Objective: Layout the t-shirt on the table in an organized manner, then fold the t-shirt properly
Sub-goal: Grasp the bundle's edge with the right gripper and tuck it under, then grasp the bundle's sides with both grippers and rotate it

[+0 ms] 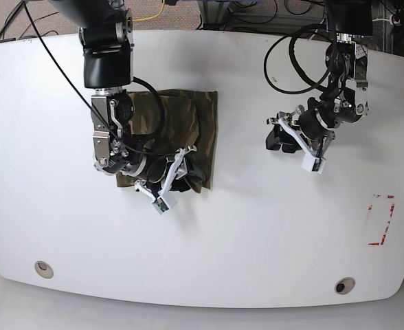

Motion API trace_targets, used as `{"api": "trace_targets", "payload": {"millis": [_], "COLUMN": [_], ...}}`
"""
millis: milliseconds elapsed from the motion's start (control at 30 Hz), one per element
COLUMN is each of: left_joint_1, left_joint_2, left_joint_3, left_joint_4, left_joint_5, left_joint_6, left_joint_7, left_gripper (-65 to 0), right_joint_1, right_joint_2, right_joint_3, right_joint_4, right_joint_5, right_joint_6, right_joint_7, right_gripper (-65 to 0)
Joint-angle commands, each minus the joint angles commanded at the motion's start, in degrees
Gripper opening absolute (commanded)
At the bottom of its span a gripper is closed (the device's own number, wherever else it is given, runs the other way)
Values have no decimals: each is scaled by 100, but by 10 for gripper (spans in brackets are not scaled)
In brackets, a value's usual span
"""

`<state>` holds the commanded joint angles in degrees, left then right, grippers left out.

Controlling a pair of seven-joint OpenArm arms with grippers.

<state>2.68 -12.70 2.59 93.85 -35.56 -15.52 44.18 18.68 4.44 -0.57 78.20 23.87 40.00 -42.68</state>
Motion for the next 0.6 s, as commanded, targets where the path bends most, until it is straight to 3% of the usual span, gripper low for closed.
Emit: {"api": "trace_targets", "payload": {"millis": [100,200,367,500,600], "left_joint_1": [-18,-26,-35,-35,-35], "left_joint_2": [70,308,695,1002,1257], "left_joint_3": [378,624,1178,1424,1582], "left_joint_4": [123,185,220,220,176], "left_joint_5": [0,0,35,35,53], "left_joint_6": [0,0,0,0,0], "left_joint_7": [0,0,-9,-9,-9], "left_gripper": [-399,-399,-399,-399,-399], "right_joint_1": [-167,-237,-316,-431,-536], "right_joint_2": [18,62,220,431,695], "right_joint_3": [9,26,703,1257,1407], "right_joint_4": [756,1468,1996,1978,1802], "right_joint_5": [9,9,9,-35,-9], "right_joint_6": [0,0,0,0,0], "right_joint_7": [-149,-343,-862,-958,-958], "right_gripper": [-130,-100,-103,-109,-185]}}
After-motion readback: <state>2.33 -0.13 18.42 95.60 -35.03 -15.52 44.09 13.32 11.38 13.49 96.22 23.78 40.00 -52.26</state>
